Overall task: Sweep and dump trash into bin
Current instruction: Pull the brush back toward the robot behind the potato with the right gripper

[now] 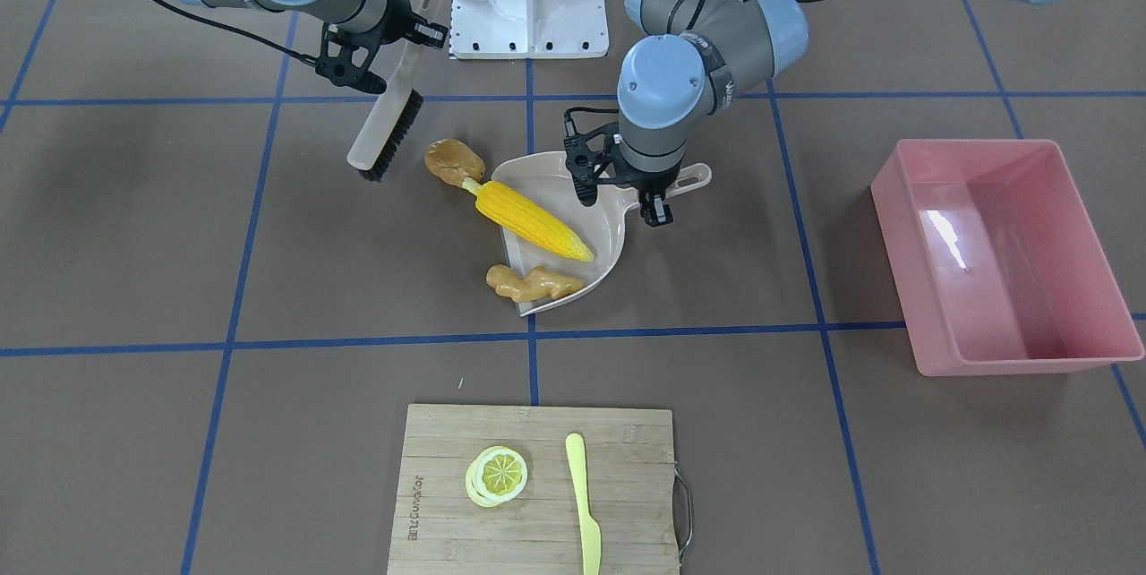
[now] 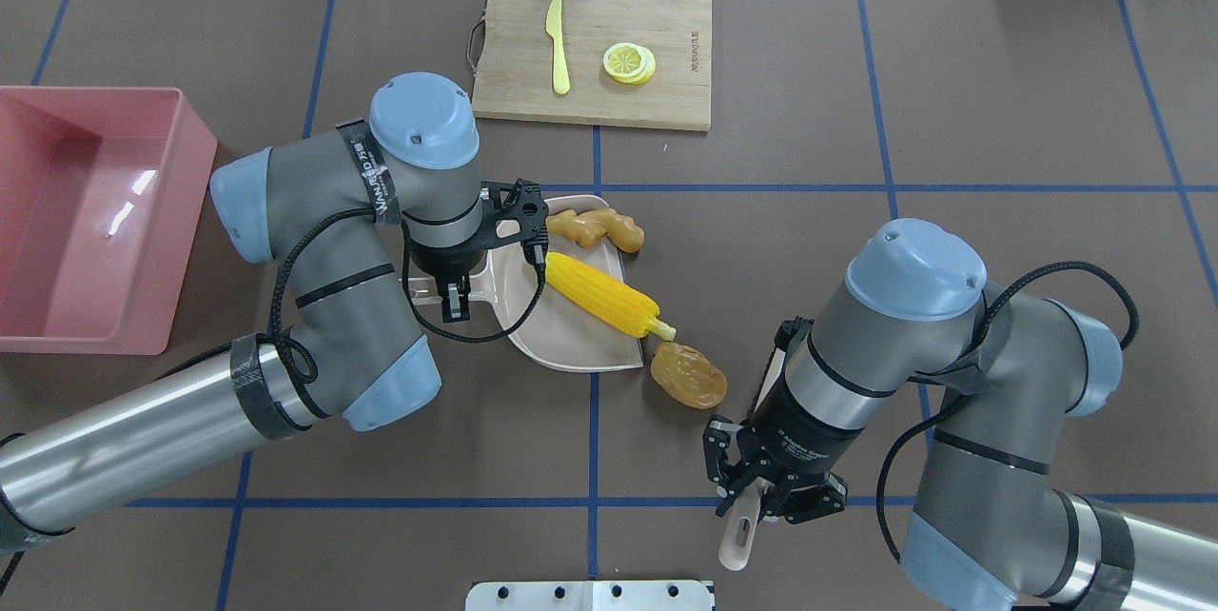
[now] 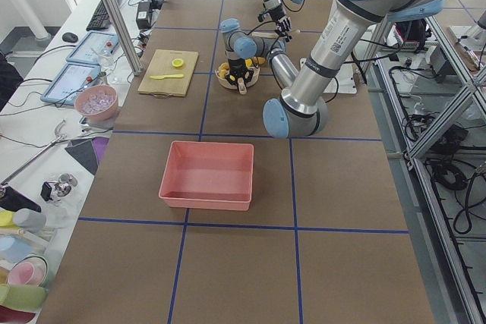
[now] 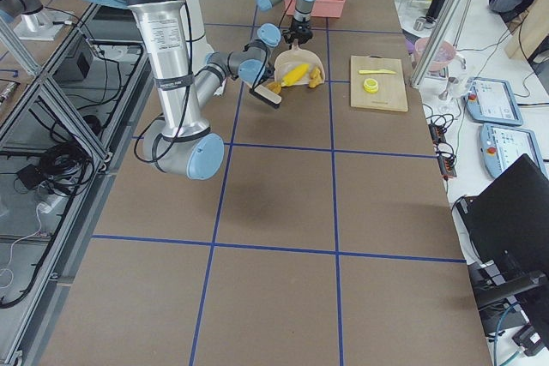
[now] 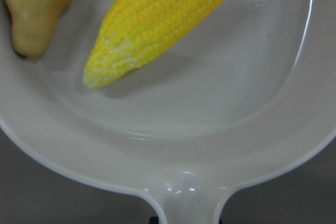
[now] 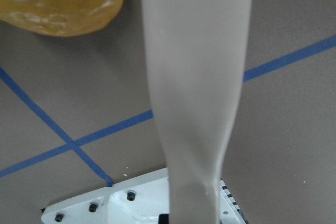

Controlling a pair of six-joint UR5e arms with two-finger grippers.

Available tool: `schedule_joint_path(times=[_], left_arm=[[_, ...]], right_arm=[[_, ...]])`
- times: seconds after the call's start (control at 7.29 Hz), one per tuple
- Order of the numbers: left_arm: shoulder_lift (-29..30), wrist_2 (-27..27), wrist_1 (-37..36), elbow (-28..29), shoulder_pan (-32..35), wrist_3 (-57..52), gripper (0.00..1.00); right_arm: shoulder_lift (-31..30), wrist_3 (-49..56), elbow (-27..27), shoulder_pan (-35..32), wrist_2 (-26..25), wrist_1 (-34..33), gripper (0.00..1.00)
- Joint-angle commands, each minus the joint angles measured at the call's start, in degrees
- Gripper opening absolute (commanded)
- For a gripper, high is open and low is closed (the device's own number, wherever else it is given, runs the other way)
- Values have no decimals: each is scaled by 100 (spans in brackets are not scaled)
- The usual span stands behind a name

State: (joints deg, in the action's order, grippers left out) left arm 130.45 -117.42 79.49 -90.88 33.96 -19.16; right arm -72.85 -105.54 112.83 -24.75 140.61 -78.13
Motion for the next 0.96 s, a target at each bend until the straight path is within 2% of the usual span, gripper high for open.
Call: schedule_joint_path(times=[0.0, 0.14, 0.41, 0.82], left_arm=[[-19, 9, 83, -9, -3, 9, 0], [-19, 9, 93, -18, -3, 9, 0], [-19, 9, 163, -27, -12, 18, 0], [-107, 9, 172, -44, -73, 0, 0]], right_arm=[[-2, -177, 2, 355, 89, 0, 0], [60, -369, -24, 626, 63, 0, 0], [87, -380, -69, 717, 36, 9, 0], [778, -274, -716, 534, -8, 9, 0]])
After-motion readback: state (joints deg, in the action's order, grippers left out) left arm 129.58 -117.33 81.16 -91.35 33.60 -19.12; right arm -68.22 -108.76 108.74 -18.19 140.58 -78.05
